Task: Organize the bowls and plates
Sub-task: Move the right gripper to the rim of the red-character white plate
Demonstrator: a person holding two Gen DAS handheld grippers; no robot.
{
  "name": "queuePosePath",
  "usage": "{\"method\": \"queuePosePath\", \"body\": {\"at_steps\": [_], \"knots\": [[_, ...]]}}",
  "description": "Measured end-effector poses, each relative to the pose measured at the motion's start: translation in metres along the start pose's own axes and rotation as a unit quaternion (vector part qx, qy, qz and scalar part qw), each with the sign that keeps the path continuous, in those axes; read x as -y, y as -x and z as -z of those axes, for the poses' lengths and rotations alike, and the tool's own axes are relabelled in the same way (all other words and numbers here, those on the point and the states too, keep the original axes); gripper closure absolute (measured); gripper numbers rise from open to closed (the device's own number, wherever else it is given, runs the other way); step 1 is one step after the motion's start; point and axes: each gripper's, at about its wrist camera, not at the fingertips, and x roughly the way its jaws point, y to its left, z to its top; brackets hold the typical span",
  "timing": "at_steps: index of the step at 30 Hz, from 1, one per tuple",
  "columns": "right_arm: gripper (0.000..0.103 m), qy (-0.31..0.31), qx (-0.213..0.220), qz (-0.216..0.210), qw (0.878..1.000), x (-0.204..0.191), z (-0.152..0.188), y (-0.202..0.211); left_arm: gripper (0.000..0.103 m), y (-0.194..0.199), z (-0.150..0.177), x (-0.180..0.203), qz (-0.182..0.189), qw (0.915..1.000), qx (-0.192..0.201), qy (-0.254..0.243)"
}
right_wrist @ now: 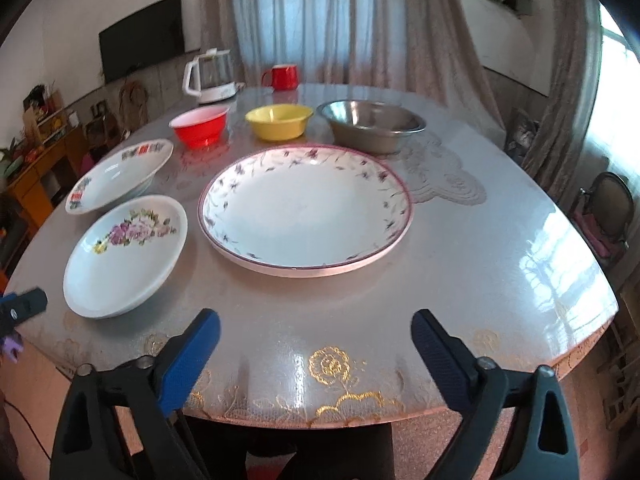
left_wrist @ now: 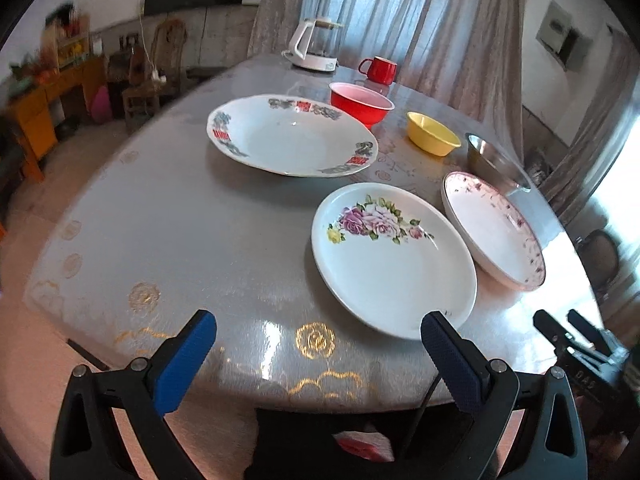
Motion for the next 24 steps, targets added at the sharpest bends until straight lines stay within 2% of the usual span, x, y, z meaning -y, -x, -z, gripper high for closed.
{"method": "queuePosePath", "body": {"at_steps": [3,5,10,15,18,24], "knots": [[0.01,0.002,0.003,-0.013,1.0,-0.002,-0.007,-0.001,0.0,-0.007,-0.01,-0.013,0.022,0.9991,-0.016,0.033],[0.01,0.007,0.01,-0.018,1.0,-0.003,-0.012,0.0,0.0,-0.007,-0.015,-0.021,0.035,0.9981,-0.005,0.051],[0.01,0.037,0.004,-0.019,0.999,-0.008,-0.029,-0.005,0.0,-0.007,-0.034,-0.044,0.011,0.9952,0.02,0.095],[0.019,0.07,-0.007,-0.025,0.997,-0.012,-0.045,-0.013,0.0,-0.007,-0.053,-0.054,0.01,0.9966,0.031,0.075],[0.02,0.067,-0.006,-0.045,0.997,-0.012,-0.053,-0.014,0.0,-0.004,-0.061,-0.056,0.005,0.9971,0.049,0.058],[0.02,0.075,0.008,-0.028,0.997,-0.019,-0.068,-0.02,0.0,-0.007,-0.074,-0.064,0.009,0.9968,0.064,0.047]]}}
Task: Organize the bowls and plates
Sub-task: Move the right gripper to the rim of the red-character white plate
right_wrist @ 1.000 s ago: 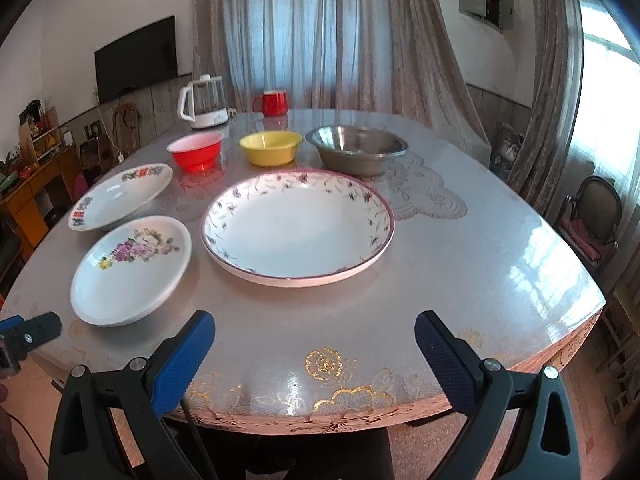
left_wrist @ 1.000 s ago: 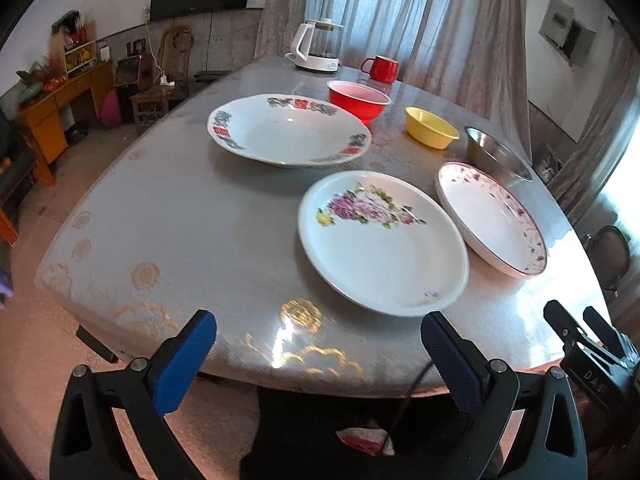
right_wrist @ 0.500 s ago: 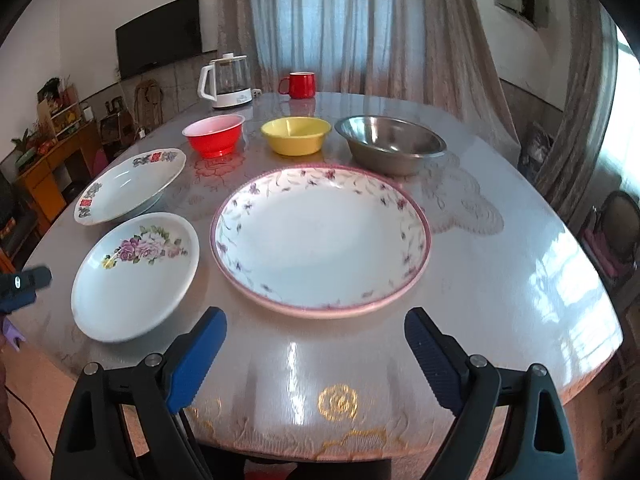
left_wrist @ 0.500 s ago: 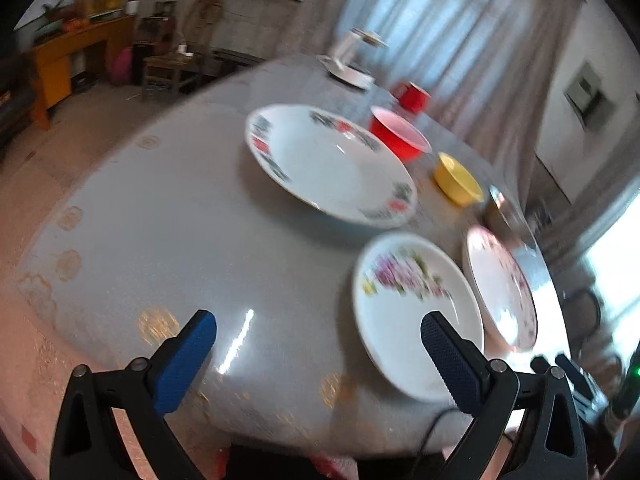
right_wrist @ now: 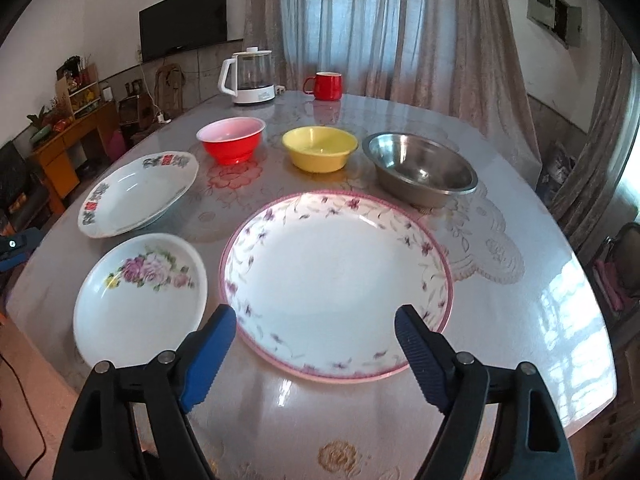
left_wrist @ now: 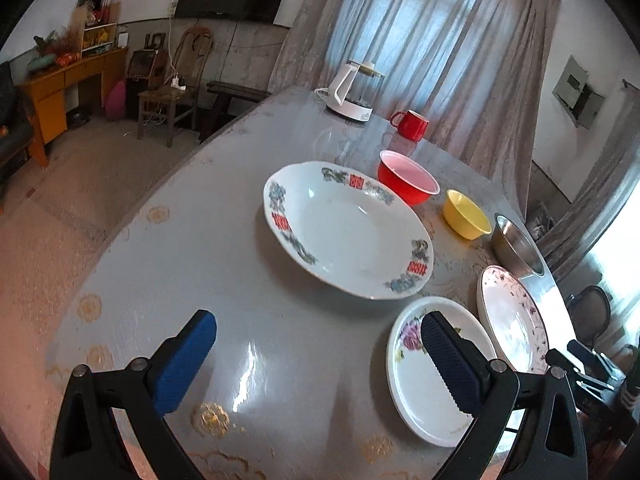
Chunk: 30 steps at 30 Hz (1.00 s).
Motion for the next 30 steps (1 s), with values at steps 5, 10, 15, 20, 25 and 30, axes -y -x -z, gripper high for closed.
{"method": "queuePosePath", "body": {"at_steps": [5,10,15,20,25,30], "knots": [[0.014,0.017,0.008,-0.031,0.999,-0.006,-0.013,-0.003,0.0,-0.006,-0.013,-0.012,-0.001,0.9999,-0.001,0.014],[0.0,0.037,0.031,-0.06,0.997,-0.018,-0.023,-0.005,0.0,-0.013,-0.028,-0.026,0.025,0.9985,0.003,0.048],[0.0,0.056,0.026,-0.106,0.992,-0.036,-0.037,-0.012,0.0,-0.024,-0.051,-0.028,0.022,0.9994,0.002,0.026],[0.006,0.05,-0.01,-0.154,0.987,-0.047,-0.058,-0.03,0.0,-0.042,-0.071,-0.018,0.018,0.9988,-0.025,-0.038],[0.016,0.004,-0.071,-0.178,0.981,-0.051,-0.078,-0.064,0.0,-0.058,-0.084,-0.022,0.023,0.998,-0.038,-0.046],[0.028,-0.029,-0.103,-0.195,0.975,-0.057,-0.094,-0.096,0.0,-0.074,-0.093,-0.032,0.03,0.9982,-0.047,-0.024]]}}
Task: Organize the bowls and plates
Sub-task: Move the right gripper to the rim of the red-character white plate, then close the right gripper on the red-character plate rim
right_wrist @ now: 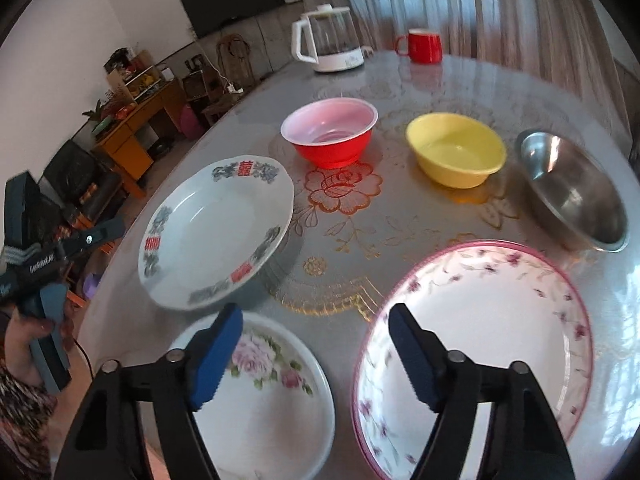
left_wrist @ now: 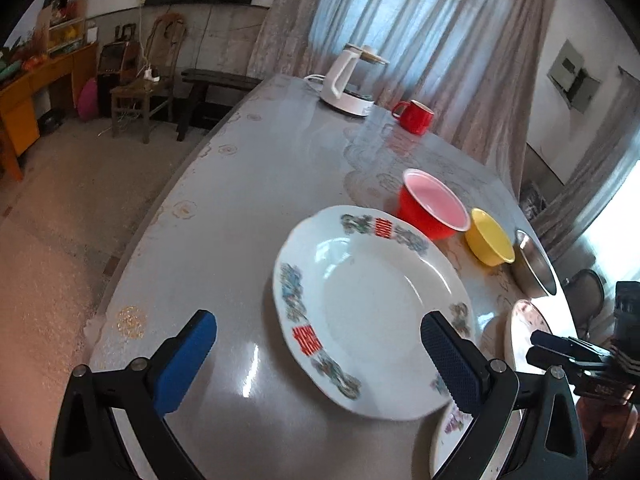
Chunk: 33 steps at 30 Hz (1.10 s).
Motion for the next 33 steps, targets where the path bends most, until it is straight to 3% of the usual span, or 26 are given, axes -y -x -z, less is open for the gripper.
{"method": "queuePosePath", "body": {"at_steps": [5,11,16,19,24,26,33], "knots": [[0.028,-0.03,-0.004,-0.034,0.999,0.001,-0.02,-0.019,0.0,-0.013,-0.005,-0.005,-0.005,0.9999,-0.01,0.001],[0.028,-0.05,-0.031,-0.065,0.996,-0.002,-0.039,-0.047,0.003,-0.026,-0.01,-0.011,0.017,0.9996,-0.012,0.02],[0.038,-0.094,-0.073,-0.091,0.989,0.008,-0.047,-0.076,0.008,-0.038,-0.016,-0.009,0.027,0.9992,-0.023,0.021],[0.048,-0.105,-0.074,-0.095,0.987,0.012,-0.05,-0.085,0.021,-0.048,-0.018,-0.008,0.028,0.9988,-0.036,0.018],[0.064,-0.108,-0.07,-0.103,0.986,0.012,-0.053,-0.092,0.031,-0.064,-0.016,-0.008,0.033,0.998,-0.052,0.015],[0.067,-0.109,-0.072,-0.107,0.986,0.012,-0.054,-0.094,0.038,-0.068,-0.016,-0.006,0.037,0.9976,-0.058,0.01],[0.071,-0.125,-0.079,-0.146,0.978,0.01,-0.052,-0.107,0.04,-0.08,-0.017,0.002,0.043,0.9967,-0.068,-0.006]]}}
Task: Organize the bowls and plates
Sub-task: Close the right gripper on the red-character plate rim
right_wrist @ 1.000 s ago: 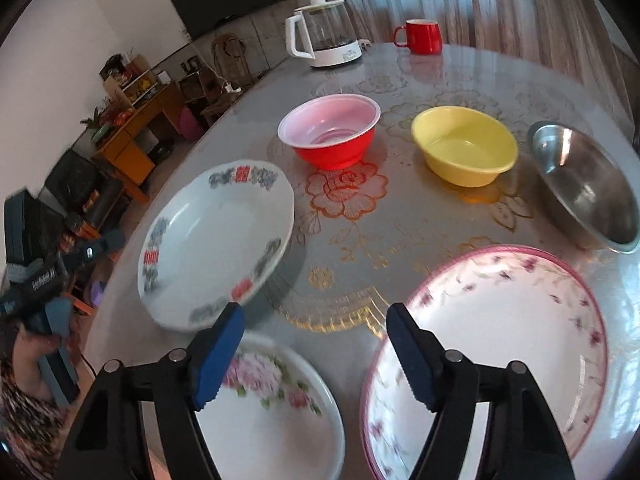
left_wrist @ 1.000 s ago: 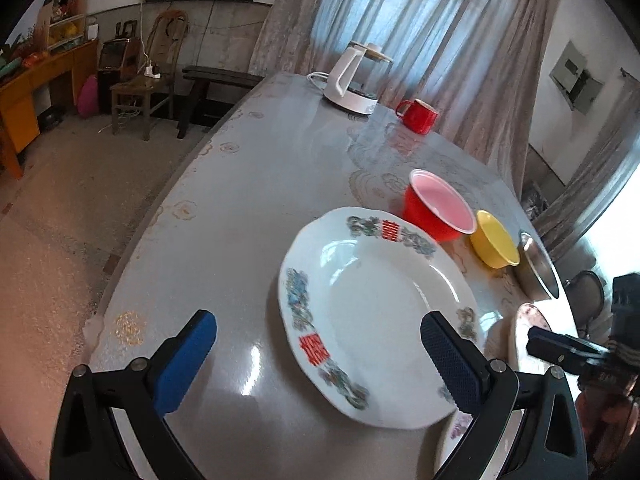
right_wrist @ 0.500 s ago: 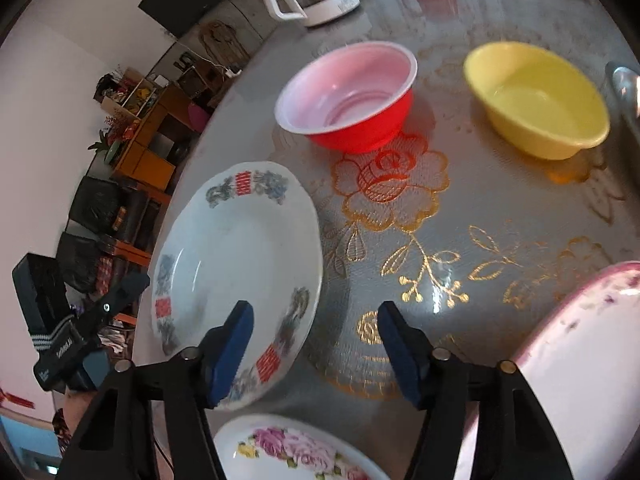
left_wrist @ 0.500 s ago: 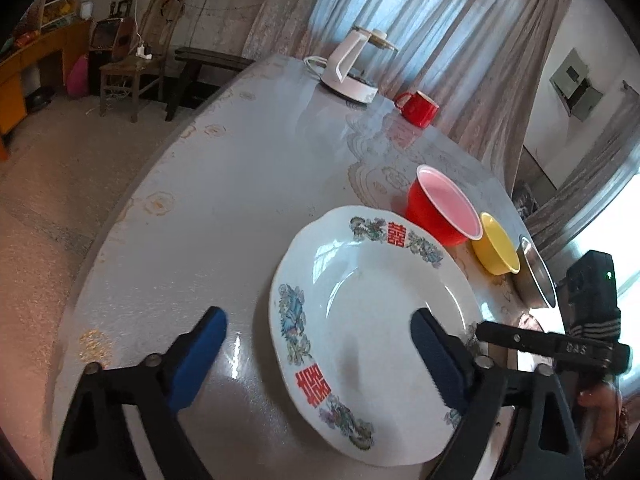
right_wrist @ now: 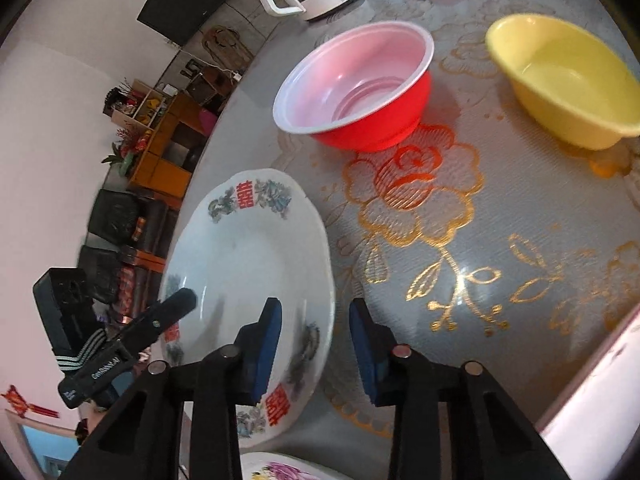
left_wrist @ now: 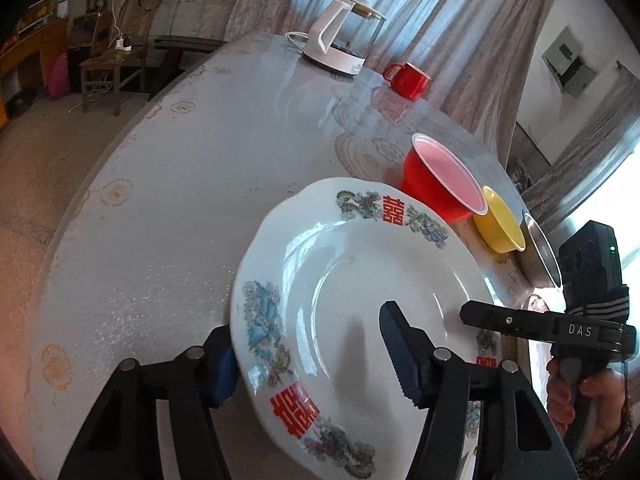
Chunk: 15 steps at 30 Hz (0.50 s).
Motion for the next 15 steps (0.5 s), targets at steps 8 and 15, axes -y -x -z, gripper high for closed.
{"method": "queuePosePath", "body": {"at_steps": [8,15], "knots": [[0.082,0.025,0.003,0.019,0.999,-0.009,-0.001,-0.009,0.041,-0.005,-0.008,-0.005,0.014,0.9998,-0.003,0.011],[0.086,0.034,0.006,0.018,0.999,-0.011,-0.001,-0.01,0.057,-0.005,-0.006,-0.006,-0.005,0.9998,0.005,-0.017]]}}
